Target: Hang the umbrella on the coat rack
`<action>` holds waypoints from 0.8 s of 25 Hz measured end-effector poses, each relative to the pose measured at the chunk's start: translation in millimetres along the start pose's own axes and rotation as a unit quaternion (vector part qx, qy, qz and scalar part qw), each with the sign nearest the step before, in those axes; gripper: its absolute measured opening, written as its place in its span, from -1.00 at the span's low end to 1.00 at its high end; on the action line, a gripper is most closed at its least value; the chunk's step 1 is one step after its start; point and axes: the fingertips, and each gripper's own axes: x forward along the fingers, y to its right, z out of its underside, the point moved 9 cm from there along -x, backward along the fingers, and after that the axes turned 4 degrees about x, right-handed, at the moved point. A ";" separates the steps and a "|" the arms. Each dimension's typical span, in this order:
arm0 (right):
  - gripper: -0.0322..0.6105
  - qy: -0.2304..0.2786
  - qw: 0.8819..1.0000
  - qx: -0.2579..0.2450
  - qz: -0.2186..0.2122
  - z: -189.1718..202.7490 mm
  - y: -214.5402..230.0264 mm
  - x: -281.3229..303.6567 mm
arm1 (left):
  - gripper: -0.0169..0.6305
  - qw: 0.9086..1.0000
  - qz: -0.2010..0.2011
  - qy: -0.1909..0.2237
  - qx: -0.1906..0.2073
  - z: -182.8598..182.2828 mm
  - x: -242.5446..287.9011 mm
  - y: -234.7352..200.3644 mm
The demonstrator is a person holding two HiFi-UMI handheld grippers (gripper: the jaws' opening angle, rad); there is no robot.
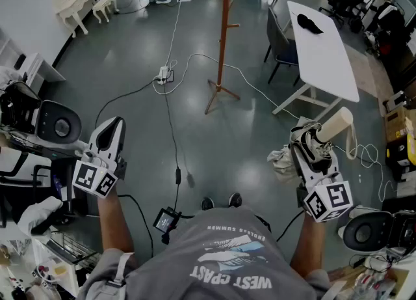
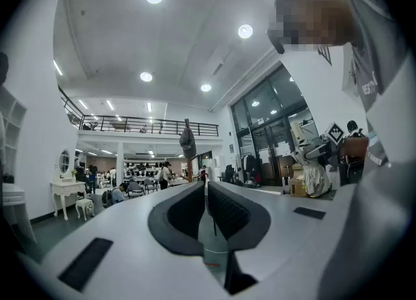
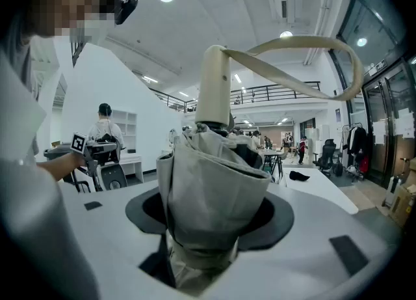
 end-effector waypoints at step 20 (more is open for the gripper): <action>-0.02 -0.013 0.999 0.029 -0.024 3.9 35.9 32.0 | -0.85 1.000 0.016 -0.010 -0.009 5.0 45.2 23.3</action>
